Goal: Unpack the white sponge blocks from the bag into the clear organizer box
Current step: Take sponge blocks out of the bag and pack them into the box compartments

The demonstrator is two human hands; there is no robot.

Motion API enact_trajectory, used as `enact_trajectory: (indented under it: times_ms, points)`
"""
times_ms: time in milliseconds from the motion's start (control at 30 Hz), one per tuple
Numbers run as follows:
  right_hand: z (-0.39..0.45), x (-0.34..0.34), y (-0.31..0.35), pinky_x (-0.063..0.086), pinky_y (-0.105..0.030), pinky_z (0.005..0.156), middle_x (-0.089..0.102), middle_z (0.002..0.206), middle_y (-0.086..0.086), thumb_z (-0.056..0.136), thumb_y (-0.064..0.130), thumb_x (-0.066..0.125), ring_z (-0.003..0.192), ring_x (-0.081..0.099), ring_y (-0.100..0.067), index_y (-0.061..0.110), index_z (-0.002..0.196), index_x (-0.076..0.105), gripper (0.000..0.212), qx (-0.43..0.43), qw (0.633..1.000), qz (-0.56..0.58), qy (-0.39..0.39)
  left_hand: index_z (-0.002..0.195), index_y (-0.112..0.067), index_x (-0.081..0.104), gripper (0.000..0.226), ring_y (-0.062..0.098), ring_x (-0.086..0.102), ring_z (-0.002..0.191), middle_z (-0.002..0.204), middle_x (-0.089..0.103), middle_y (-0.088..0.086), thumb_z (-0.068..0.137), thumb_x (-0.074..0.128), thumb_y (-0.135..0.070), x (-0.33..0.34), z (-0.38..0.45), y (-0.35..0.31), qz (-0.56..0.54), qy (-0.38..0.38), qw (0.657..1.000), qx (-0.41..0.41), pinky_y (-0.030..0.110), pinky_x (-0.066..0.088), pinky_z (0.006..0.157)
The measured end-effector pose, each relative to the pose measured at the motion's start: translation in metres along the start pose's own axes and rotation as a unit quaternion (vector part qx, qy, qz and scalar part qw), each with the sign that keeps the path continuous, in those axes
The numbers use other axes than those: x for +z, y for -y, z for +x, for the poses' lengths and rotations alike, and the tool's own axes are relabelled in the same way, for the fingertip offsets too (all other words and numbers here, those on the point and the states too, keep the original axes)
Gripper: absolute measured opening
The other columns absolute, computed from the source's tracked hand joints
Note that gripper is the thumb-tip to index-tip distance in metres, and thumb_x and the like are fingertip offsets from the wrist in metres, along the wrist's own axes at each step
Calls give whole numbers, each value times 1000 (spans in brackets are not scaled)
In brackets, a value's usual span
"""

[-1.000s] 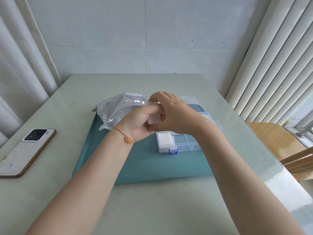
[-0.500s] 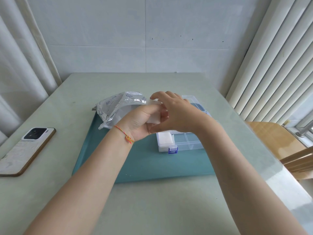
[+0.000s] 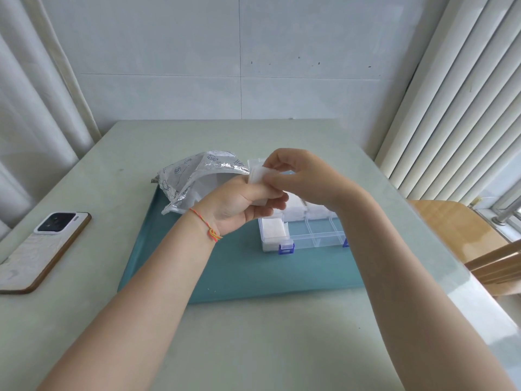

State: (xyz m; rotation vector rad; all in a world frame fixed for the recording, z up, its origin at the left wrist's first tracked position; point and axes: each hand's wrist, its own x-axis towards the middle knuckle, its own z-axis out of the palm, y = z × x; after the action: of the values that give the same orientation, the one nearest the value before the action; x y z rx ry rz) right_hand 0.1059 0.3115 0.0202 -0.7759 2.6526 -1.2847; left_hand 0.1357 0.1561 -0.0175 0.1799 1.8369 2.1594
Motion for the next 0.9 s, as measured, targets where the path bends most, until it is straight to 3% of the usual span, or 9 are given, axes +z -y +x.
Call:
enact_trajectory:
  times_ms: [67,167,300,367,433,533,700,833,900]
  points:
    - [2,-3,-2,49,-22,75,69,89,6,90,18,63,76,61,-4,18,92,65,3,8,1000,8,-21,118,-2,63,25,23,70,83,93,71,12,96,56,-10,1,0,-1,15,-10,1000,-1,23,55,64]
    - [3,-6,-6,54,-32,76,69,77,4,89,18,64,68,63,-7,14,90,66,4,19,998,43,-50,112,0,66,27,28,71,86,102,72,17,98,56,-21,3,1,-2,35,-39,998,17,28,58,66]
    - [0,-6,-13,56,-37,81,69,77,-2,88,13,66,73,64,-13,9,89,68,5,66,988,133,-39,108,-4,68,29,25,72,81,98,74,13,97,56,-28,6,-2,-1,51,-55,997,22,29,59,66]
    - [-3,-6,-18,55,-36,78,69,81,-8,90,11,65,75,66,-17,7,90,67,5,79,979,183,-39,107,2,68,32,24,69,74,91,72,13,96,61,-27,6,-6,0,115,-74,991,6,29,58,61]
    - [-7,-7,-25,52,-33,69,70,81,-8,91,11,66,72,66,-17,7,92,66,4,103,975,194,-45,95,-2,68,19,19,62,63,79,67,9,94,65,-20,4,-11,1,209,-110,972,4,27,53,51]
    - [-14,-8,-37,45,-25,58,66,67,1,87,12,71,60,61,-11,10,89,67,5,150,975,166,-15,82,-9,61,7,14,57,50,68,61,3,89,61,-11,-2,-15,5,300,-170,939,0,24,48,44]
    - [-24,8,-40,40,-22,57,64,57,7,80,22,78,57,57,-8,16,99,64,24,187,981,48,14,90,-12,54,6,19,63,51,77,64,6,87,50,-8,2,-15,18,332,-197,922,-27,26,48,45]
    - [-26,20,-39,36,-23,53,62,67,1,80,25,78,59,52,-11,17,96,56,29,186,982,-35,10,89,-13,54,7,22,64,51,80,64,9,86,50,-8,3,-13,26,334,-195,922,-21,30,51,50]
    - [-24,26,-40,43,-25,57,63,76,-1,79,24,80,62,55,-14,18,86,55,27,176,983,-59,0,88,-15,57,7,21,65,51,77,62,6,87,53,-9,3,-14,27,352,-195,915,-11,30,52,52]
